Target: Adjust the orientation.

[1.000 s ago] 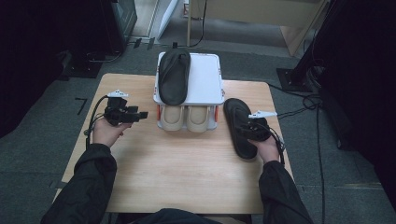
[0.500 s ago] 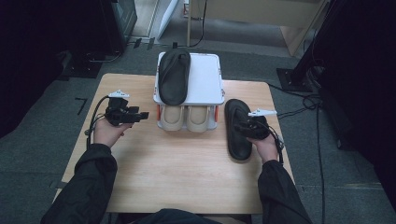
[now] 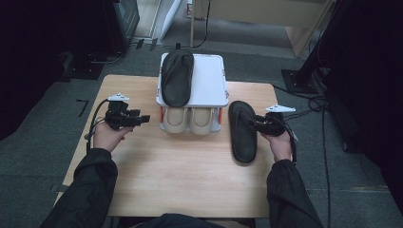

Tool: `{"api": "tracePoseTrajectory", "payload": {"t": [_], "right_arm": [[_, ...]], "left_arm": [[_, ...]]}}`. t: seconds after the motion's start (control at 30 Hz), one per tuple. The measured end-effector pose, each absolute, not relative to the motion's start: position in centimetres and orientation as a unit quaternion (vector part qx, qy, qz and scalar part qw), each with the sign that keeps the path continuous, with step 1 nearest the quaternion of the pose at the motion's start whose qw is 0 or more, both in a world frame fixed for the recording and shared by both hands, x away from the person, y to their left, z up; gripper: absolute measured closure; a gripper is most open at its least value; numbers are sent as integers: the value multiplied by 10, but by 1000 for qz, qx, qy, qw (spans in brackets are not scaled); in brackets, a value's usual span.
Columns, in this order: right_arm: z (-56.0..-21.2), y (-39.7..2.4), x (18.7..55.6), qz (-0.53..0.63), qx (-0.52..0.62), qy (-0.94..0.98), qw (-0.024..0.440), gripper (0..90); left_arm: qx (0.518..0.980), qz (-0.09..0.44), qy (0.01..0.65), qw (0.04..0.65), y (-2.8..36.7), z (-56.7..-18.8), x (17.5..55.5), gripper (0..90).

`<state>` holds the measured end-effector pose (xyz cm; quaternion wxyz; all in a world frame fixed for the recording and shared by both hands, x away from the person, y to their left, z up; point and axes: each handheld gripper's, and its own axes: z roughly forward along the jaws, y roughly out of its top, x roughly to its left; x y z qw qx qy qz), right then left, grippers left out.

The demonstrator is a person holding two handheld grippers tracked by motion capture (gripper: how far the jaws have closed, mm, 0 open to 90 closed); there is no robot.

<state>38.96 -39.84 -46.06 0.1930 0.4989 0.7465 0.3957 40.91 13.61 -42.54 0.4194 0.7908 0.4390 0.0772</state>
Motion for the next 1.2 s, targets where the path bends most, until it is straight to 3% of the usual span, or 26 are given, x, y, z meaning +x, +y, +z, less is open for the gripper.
{"api": "tracePoseTrajectory", "payload": {"t": [0.4, 0.7, 1.2], "right_arm": [[-484, -411, 407, 389, 528, 735, 171, 533], [-488, -404, 408, 378, 525, 745, 161, 632], [-481, -398, 408, 364, 550, 734, 158, 714]], "left_arm": [[789, 77, 447, 416, 142, -429, 403, 404], [791, 75, 445, 412, 141, -430, 403, 404], [793, 76, 444, 410, 140, -432, 404, 405]]}}
